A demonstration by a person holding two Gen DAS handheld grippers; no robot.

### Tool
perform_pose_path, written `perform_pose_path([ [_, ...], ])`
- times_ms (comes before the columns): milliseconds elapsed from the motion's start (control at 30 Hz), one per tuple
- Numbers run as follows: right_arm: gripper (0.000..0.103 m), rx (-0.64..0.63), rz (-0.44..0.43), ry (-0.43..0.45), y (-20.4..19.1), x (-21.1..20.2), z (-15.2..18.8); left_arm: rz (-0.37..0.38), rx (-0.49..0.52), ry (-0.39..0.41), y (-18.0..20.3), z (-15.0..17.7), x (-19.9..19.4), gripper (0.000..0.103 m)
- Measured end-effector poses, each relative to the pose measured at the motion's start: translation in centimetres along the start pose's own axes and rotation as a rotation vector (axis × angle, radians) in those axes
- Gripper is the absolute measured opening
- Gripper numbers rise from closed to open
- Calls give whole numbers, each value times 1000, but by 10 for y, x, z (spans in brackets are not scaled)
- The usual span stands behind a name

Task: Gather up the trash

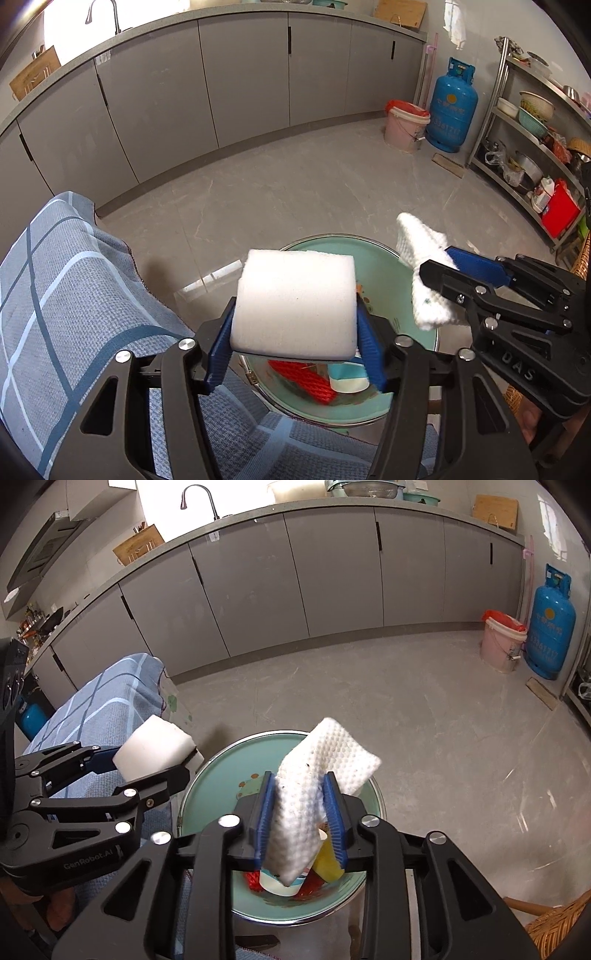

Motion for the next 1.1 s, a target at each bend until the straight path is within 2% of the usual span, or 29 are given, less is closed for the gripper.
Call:
perform_pose_path([
  [67, 57, 22, 1, 14, 4, -4, -2, -13, -16, 10, -3, -1, -2, 77],
  [200, 72, 58, -2, 55, 8, -21, -8, -19, -34, 23, -7, 1, -11, 87],
  [233, 73, 65, -5, 67, 8, -27, -9, -28, -35, 31, -8, 1, -15, 88],
  [633, 79, 31, -3, 149, -24, -93, 0, -76, -135, 137, -36, 22, -97, 92],
  [867, 80, -13, 2, 162, -48, -116, 5, -97, -172, 201, -54, 37, -144, 92],
  [1100, 81, -58, 9, 190, -73, -135, 1, -100, -199, 259, -67, 39, -178, 92],
])
Point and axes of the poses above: each gripper's, at about its wrist camera, not at the fingertips, and x roughly the way its jaws point, y to its right, z to its underside, the point moved 7 cm from there along x, roughly the way its jaws point, and after that the axes turned 3 degrees about x, right-handed, at the moved point
